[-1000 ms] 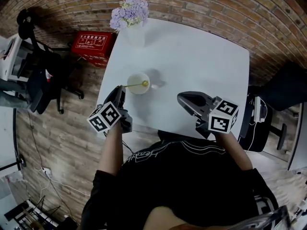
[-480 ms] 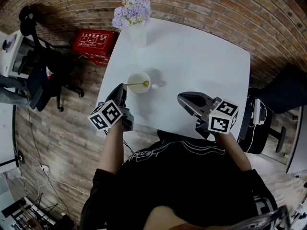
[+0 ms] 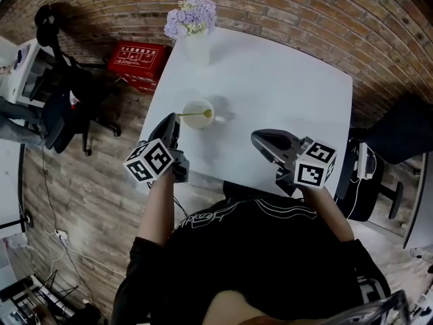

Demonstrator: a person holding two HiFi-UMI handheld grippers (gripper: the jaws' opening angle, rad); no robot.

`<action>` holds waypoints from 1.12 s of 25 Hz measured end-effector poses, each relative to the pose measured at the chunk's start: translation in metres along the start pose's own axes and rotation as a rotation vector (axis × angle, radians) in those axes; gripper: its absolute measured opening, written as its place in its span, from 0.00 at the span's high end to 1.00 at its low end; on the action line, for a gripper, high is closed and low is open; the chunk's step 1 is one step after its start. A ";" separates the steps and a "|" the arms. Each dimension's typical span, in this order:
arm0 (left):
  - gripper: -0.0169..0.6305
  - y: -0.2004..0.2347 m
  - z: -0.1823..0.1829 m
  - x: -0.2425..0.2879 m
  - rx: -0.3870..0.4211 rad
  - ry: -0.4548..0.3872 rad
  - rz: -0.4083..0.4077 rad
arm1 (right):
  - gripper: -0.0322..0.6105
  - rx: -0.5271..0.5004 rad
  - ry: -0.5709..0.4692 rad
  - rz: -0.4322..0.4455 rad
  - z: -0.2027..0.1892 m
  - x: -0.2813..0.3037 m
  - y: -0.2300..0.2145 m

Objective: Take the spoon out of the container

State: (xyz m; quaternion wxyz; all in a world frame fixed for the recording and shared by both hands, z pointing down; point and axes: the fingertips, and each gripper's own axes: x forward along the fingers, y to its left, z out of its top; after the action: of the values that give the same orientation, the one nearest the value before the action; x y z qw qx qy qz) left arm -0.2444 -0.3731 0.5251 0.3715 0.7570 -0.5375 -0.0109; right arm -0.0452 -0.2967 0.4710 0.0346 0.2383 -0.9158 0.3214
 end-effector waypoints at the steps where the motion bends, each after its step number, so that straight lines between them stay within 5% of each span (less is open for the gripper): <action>1: 0.96 -0.002 0.002 -0.004 0.006 -0.011 -0.003 | 0.96 -0.002 -0.001 0.005 -0.001 0.000 0.003; 15: 0.96 -0.052 0.020 -0.103 0.131 -0.119 -0.055 | 0.96 -0.068 -0.016 0.081 -0.014 -0.007 0.066; 28: 0.96 -0.100 -0.039 -0.184 0.126 -0.015 -0.167 | 0.96 -0.103 -0.055 0.140 -0.031 -0.019 0.126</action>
State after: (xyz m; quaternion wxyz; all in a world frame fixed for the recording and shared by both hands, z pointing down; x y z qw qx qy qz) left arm -0.2250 -0.1856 0.4253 0.3169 0.8209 -0.4750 -0.0135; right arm -0.0890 -0.1850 0.4196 -0.0007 0.1804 -0.9461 0.2688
